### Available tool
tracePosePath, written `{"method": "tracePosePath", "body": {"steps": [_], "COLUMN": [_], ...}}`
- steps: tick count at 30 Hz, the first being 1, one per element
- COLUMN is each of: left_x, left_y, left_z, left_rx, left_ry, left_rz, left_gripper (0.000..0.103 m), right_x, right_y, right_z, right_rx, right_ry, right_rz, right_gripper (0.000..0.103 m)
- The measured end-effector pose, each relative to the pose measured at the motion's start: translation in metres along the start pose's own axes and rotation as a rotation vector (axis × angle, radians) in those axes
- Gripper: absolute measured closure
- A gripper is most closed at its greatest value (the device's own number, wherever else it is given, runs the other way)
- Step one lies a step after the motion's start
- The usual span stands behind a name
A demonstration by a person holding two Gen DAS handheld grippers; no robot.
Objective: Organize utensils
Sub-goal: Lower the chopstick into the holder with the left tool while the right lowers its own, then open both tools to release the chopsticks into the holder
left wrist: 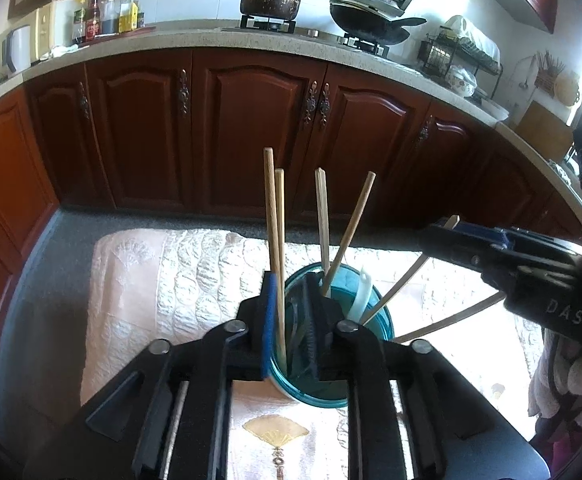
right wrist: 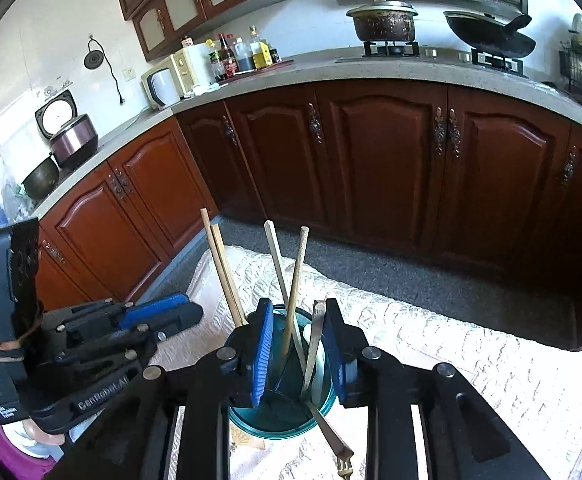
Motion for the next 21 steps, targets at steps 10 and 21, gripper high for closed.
{"method": "tracePosePath", "body": {"steps": [10, 21], "left_x": [0.009, 0.025], "left_y": [0.009, 0.021], "left_z": [0.009, 0.011], "left_rx": [-0.023, -0.044], "left_ry": [-0.029, -0.067], "left_rz": [0.021, 0.053], "left_gripper": [0.064, 0.055], "right_x": [0.022, 0.066], "right_y": [-0.004, 0.001], "right_z": [-0.004, -0.008], "right_rx": [0.015, 0.021], "right_ry": [0.051, 0.060], "right_rz": [0.047, 0.128], "right_gripper": [0.072, 0.068]}}
Point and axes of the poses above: each gripper's, at about its wrist camera, not at the fingertips, and x roughly against the way its jaws point, z to its right, y to its underside, the point moved 4 cm from there along -x, roughly the way its jaws point, and after that the axes turned 3 degrees about -z, right-handed, at the moved point
